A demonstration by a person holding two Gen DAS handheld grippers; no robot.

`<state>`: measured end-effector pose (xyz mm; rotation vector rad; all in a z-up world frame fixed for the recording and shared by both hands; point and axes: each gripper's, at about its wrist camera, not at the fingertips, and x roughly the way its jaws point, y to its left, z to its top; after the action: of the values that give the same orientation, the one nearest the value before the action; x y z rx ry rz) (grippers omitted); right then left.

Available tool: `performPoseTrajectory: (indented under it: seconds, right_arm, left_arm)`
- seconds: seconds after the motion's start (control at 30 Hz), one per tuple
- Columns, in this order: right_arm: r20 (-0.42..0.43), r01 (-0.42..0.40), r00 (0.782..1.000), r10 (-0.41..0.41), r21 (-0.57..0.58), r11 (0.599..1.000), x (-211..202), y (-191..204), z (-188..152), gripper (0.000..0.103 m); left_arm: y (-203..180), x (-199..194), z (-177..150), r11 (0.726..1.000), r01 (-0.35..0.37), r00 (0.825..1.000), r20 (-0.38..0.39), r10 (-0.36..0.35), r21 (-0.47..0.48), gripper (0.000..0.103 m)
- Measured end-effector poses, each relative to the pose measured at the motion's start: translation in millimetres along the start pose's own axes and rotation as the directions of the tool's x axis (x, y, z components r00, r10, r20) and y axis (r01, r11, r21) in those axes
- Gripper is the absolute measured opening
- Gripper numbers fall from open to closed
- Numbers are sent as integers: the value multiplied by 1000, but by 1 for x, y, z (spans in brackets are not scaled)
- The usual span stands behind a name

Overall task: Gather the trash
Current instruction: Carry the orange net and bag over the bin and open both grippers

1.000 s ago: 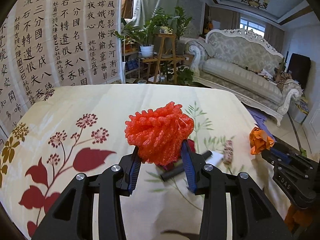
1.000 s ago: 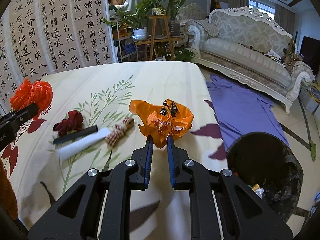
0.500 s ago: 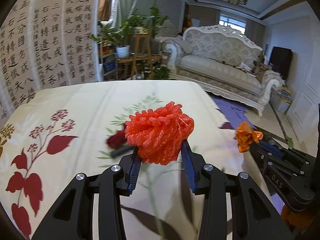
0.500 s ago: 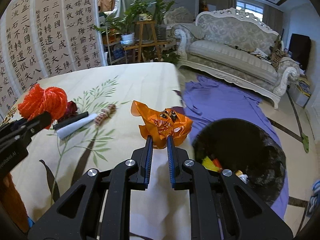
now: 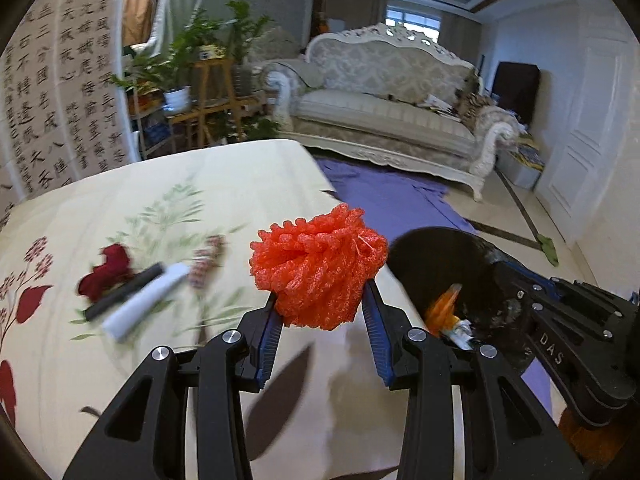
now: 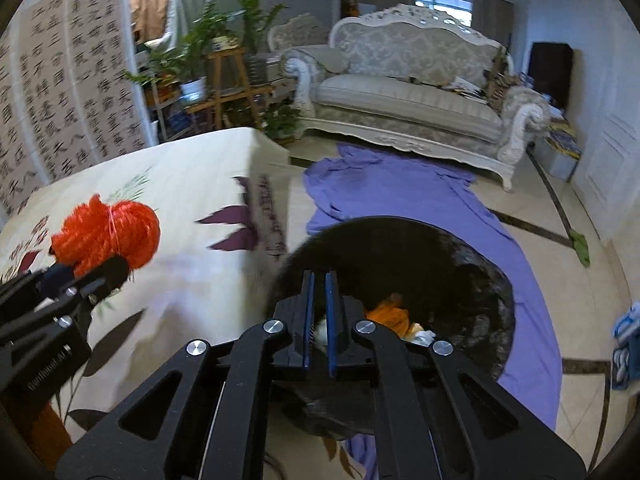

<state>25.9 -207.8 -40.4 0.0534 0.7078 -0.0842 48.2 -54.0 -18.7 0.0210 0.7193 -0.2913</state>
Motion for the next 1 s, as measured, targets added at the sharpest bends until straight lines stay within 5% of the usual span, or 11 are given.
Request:
performPoseTrajectory:
  seconds: [0.4, 0.5, 0.57, 1.0]
  right_arm:
    - [-10, 92, 996, -92, 110, 990, 0, -65, -11, 6]
    - [-11, 109, 994, -108, 122, 987, -1, -74, -12, 6]
    - [-12, 116, 993, -116, 131, 985, -1, -78, -14, 6]
    - [-9, 108, 994, -108, 137, 985, -3, -77, -15, 7]
  left_arm:
    - [-69, 28, 11, 991, 56, 998, -12, -55, 125, 40]
    - [-81, 34, 13, 986, 74, 997, -20, -72, 149, 51]
    - [-89, 37, 14, 984, 72, 997, -19, -70, 166, 74]
    - [-70, 30, 14, 988, 9, 1000, -2, -8, 153, 77]
